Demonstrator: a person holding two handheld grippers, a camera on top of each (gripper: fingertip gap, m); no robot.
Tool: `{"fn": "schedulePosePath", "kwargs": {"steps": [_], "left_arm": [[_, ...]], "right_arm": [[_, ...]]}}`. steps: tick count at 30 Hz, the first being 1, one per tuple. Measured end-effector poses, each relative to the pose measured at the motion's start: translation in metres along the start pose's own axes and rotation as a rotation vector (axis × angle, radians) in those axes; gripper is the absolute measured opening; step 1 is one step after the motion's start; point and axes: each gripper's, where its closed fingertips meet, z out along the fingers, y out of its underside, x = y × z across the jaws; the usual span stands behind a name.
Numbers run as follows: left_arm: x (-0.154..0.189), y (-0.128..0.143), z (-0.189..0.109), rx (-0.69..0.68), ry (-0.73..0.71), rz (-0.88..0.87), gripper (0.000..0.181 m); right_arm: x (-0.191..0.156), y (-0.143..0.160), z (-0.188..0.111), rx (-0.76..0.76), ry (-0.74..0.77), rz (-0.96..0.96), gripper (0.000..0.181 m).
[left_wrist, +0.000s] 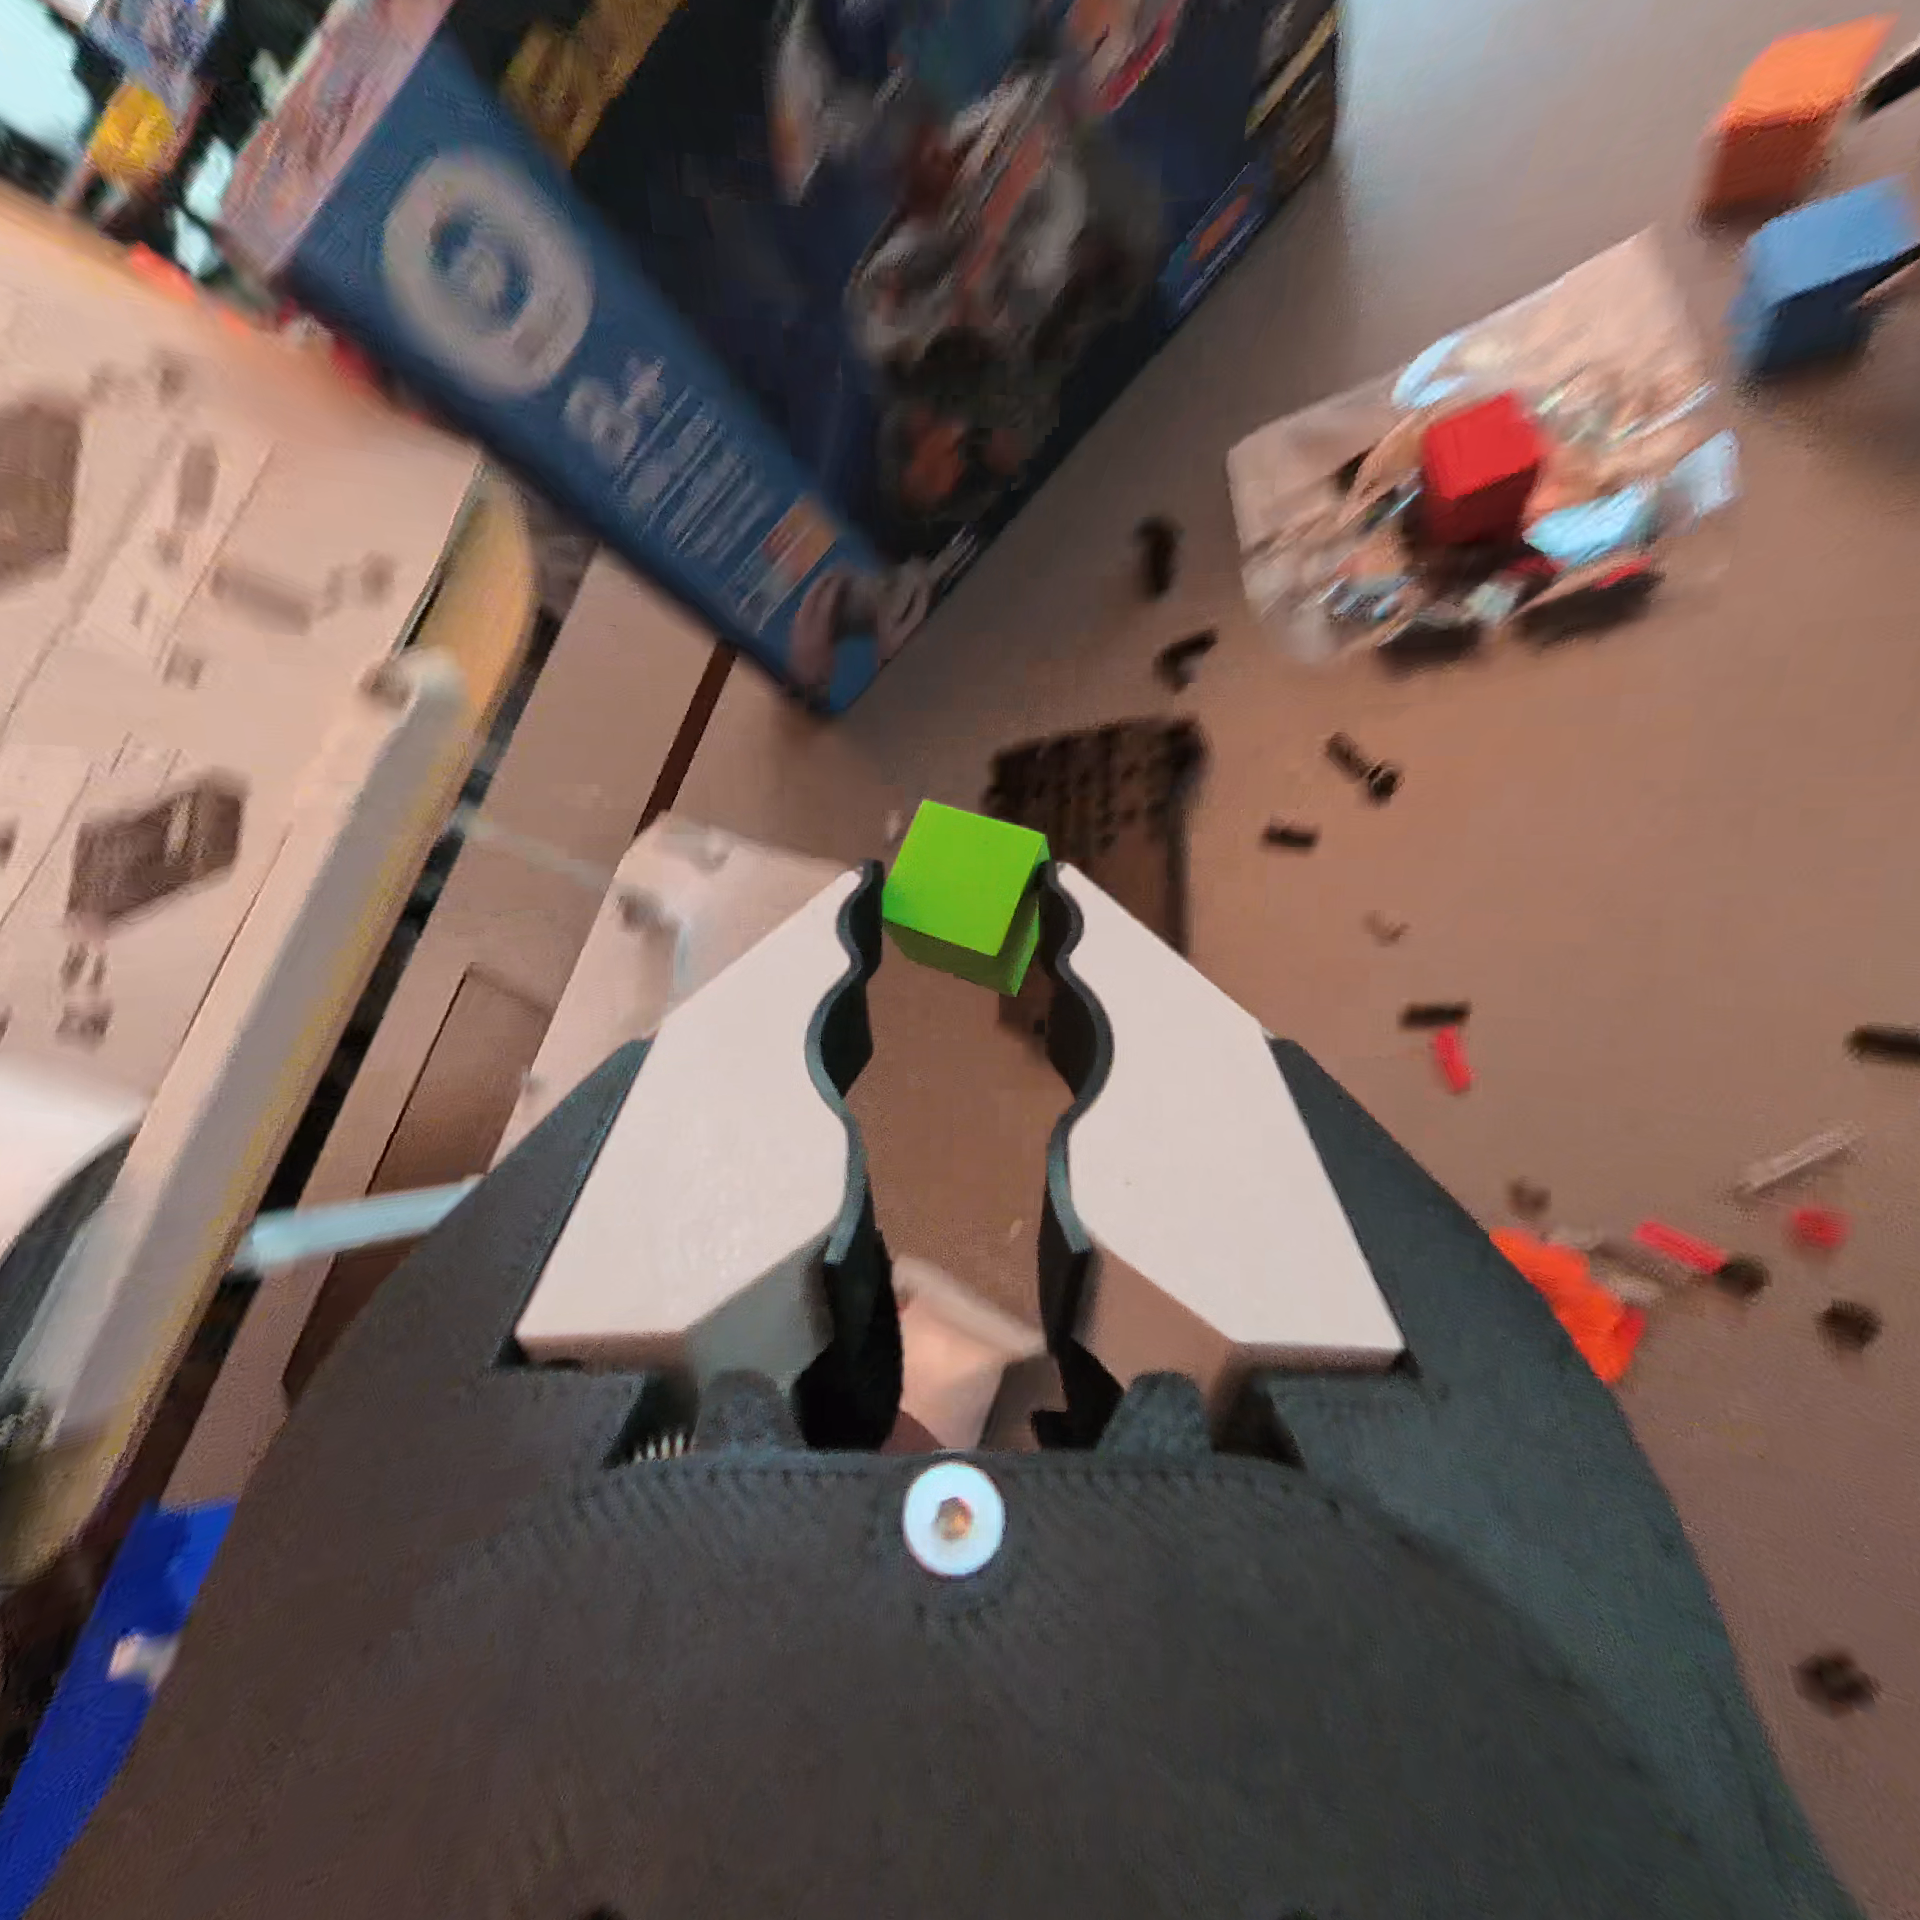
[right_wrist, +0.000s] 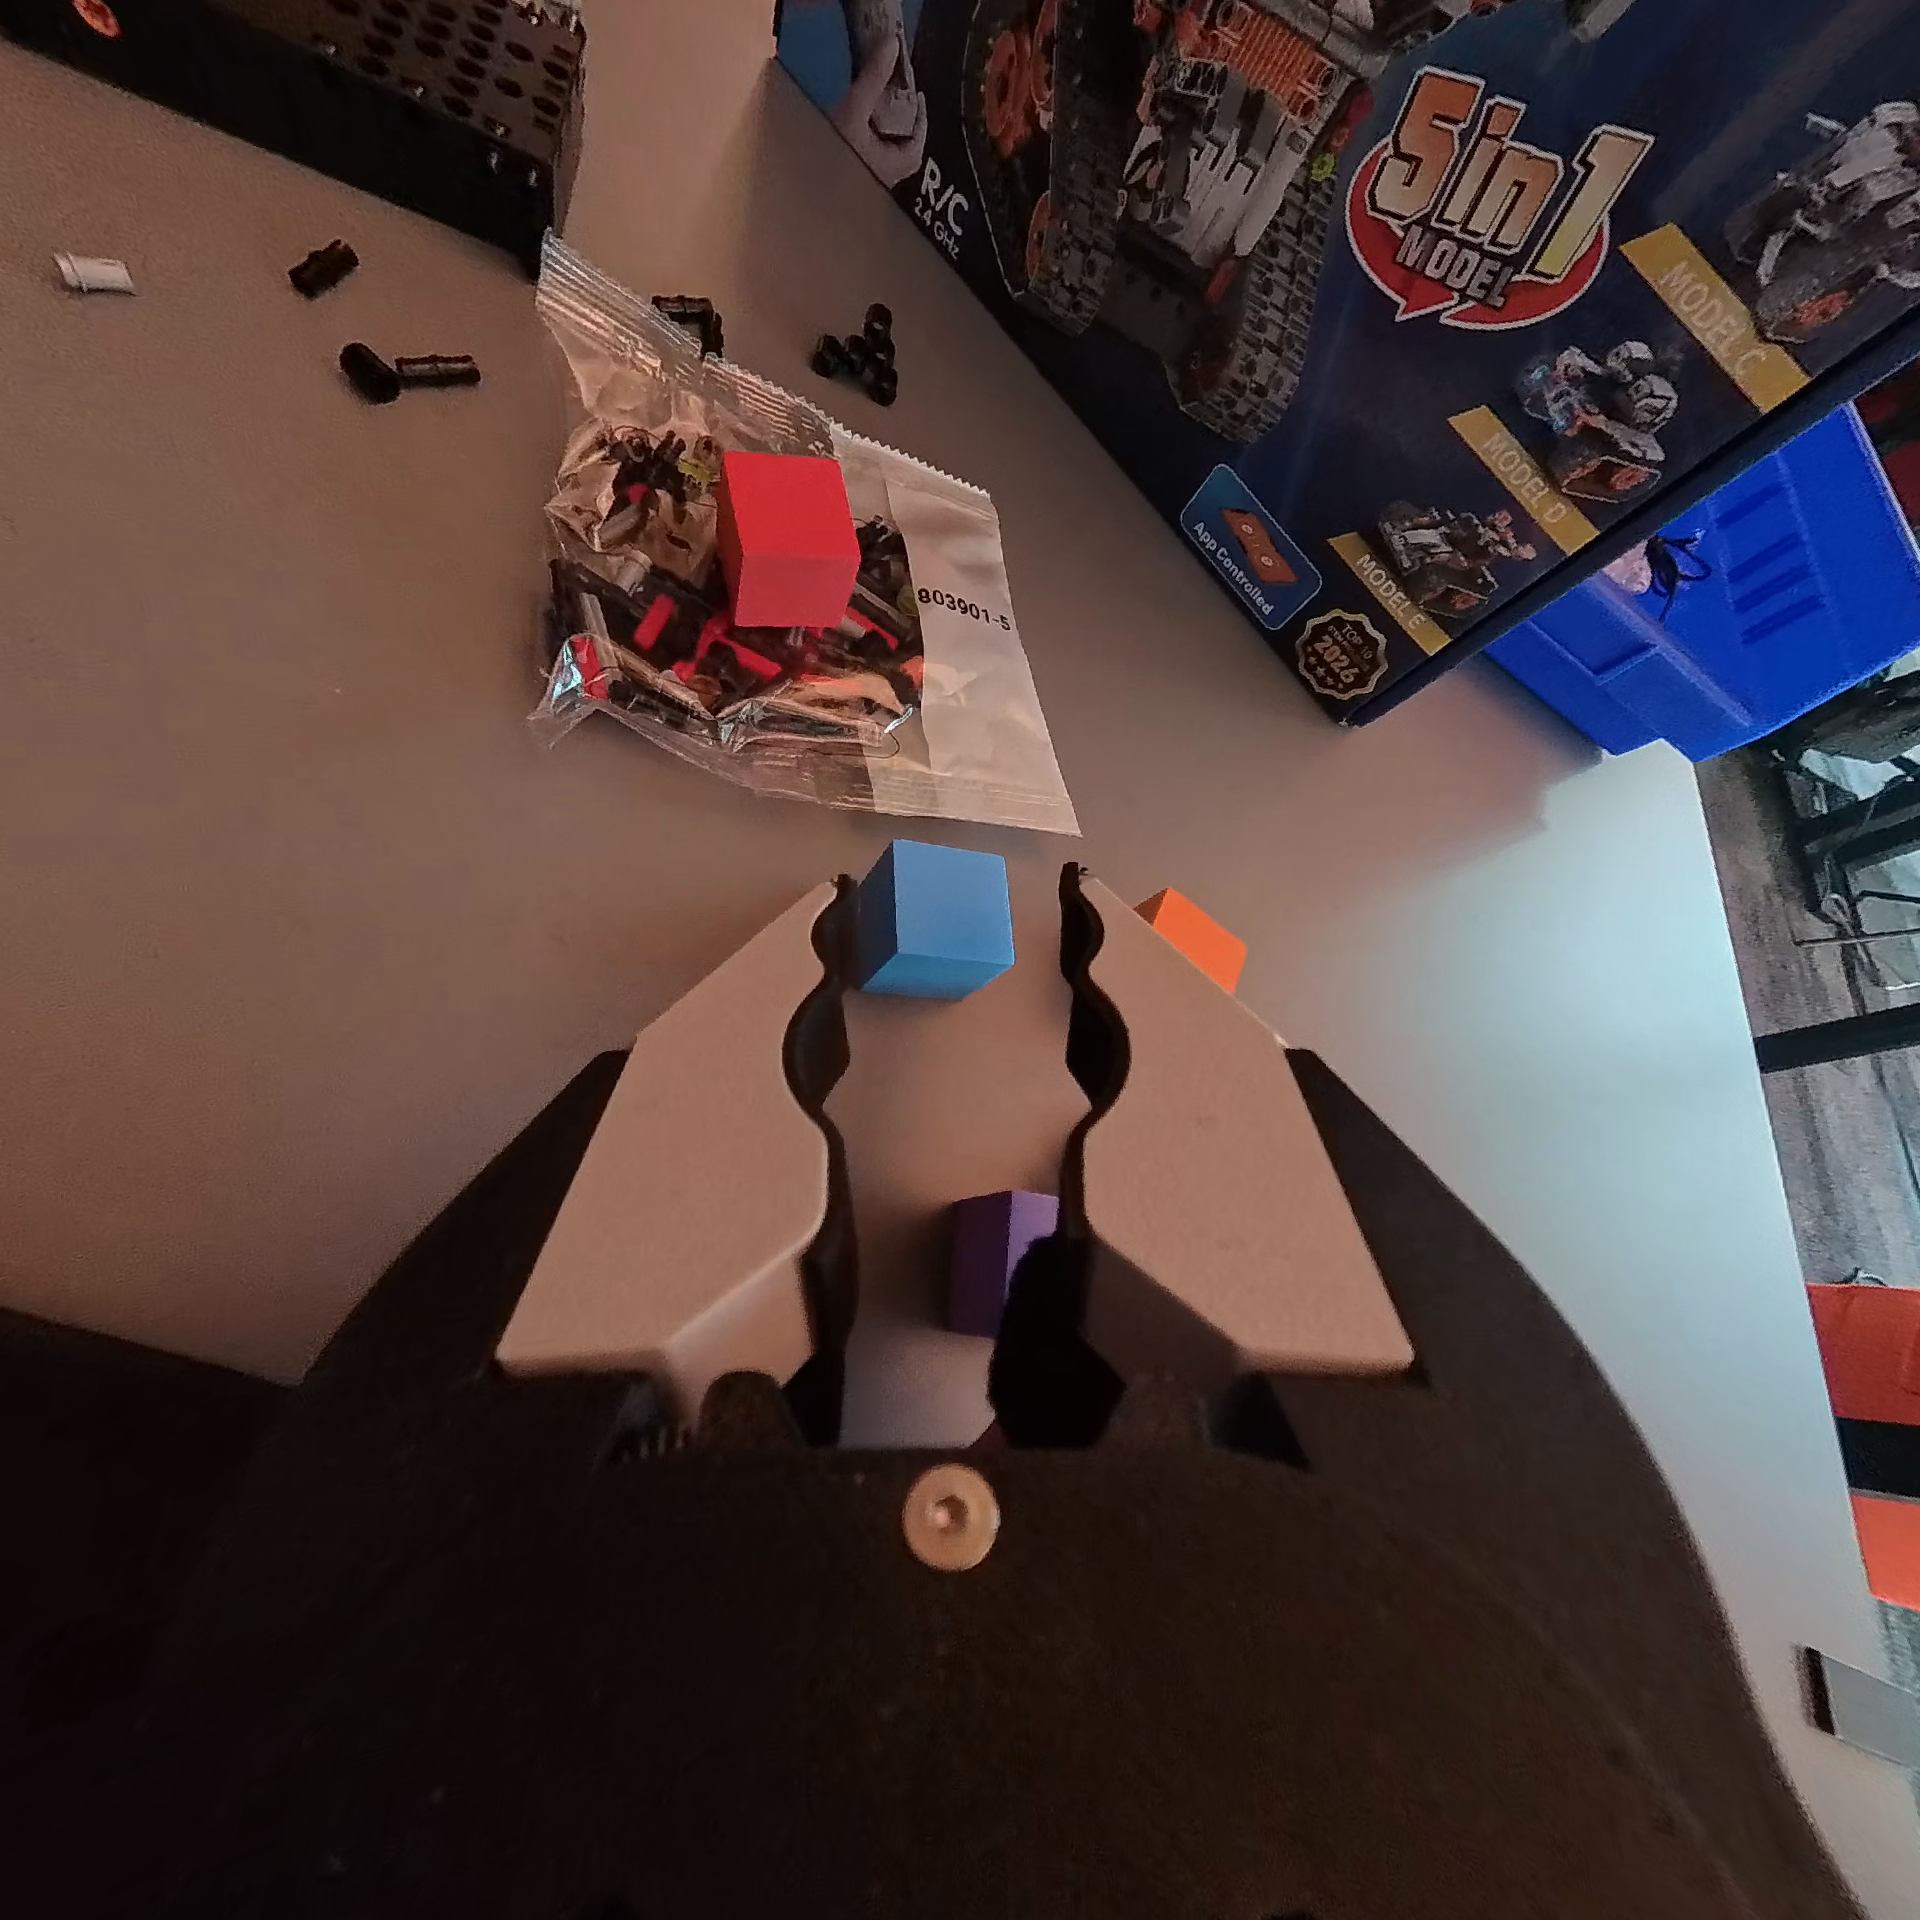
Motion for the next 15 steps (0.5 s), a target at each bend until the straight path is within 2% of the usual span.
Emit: {"fn": "schedulePosePath", "kwargs": {"steps": [2, 5, 8, 12, 15], "left_arm": [[-0.02, 0.034, -0.013, -0.05, 0.008, -0.035, 0.029], [-0.017, 0.062, -0.034, -0.069, 0.089, -0.058, 0.029], [0.02, 0.067, -0.045, -0.032, 0.198, -0.067, 0.029], [0.078, 0.075, -0.038, -0.037, 0.328, -0.027, 0.029], [0.09, 0.09, -0.039, -0.1, 0.326, 0.03, 0.029]], "right_arm": [[-0.001, 0.0, 0.0, -0.002, 0.006, -0.012, 0.037], [-0.002, 0.0, 0.001, -0.005, 0.014, -0.035, 0.037], [-0.003, 0.001, 0.001, -0.008, 0.022, -0.055, 0.036], [-0.003, 0.001, 0.001, -0.011, 0.027, -0.059, 0.036], [-0.003, -0.001, -0.001, 0.009, 0.025, -0.055, 0.035]]}}
